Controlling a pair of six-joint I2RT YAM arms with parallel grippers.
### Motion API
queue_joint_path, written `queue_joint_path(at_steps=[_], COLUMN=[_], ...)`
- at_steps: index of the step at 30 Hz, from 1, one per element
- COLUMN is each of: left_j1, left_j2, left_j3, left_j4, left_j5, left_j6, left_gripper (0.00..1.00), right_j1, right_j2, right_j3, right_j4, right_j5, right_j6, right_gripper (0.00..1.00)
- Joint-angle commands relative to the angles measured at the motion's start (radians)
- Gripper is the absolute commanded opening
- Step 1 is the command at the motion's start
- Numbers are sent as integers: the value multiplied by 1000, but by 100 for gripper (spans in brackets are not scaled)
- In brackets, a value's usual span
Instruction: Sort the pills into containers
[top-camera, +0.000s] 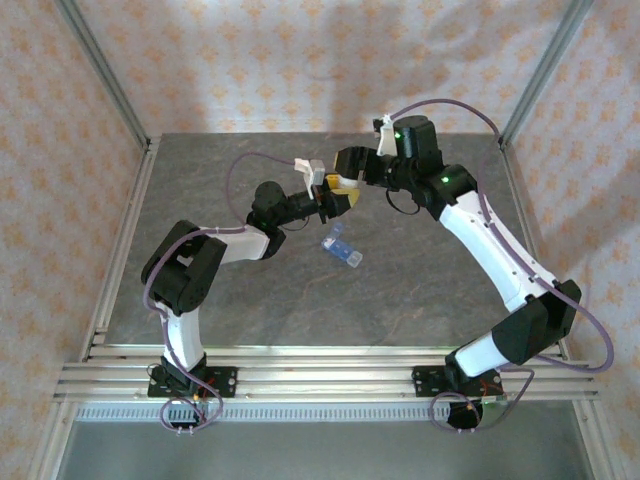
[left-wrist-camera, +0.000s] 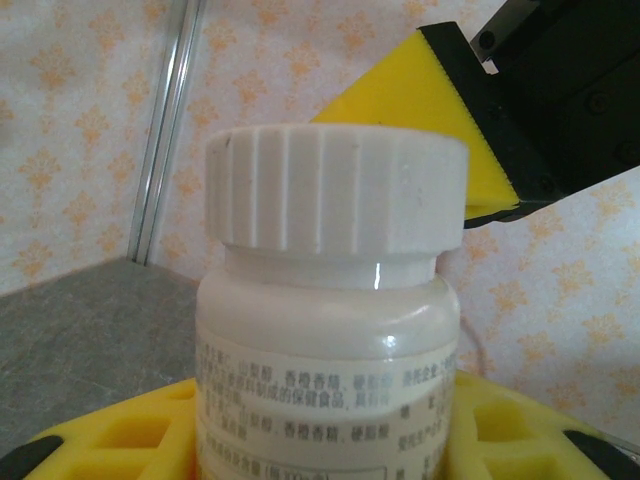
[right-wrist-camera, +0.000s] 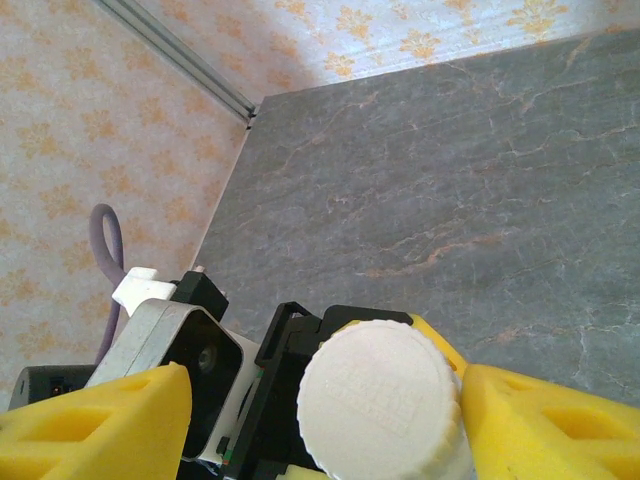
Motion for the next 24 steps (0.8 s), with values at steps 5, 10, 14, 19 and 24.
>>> queue_joint_path(at_steps=[5, 10, 14, 19, 24], left_j1=[5, 5, 5, 5, 5], left_j2=[-9, -8, -8, -5, -3], left_j3=[18, 18, 20, 22, 24], left_j4=[39, 40, 40, 39, 40], left_j5=[0, 0, 0, 0, -1], left_j6=[7, 8, 9, 8, 7], left_gripper=[0, 0, 0, 0, 0], right_j1=[28, 41, 55, 72, 83], right_j2=[-29, -46, -56, -69, -72], right_j3=[15, 0, -10, -28, -35], right_j4=[12, 20, 30, 46, 66], right_j5=[-6, -12, -19, -18, -24], right_j6=[11, 25, 38, 54, 71], right_gripper=[71, 71, 70, 70, 70])
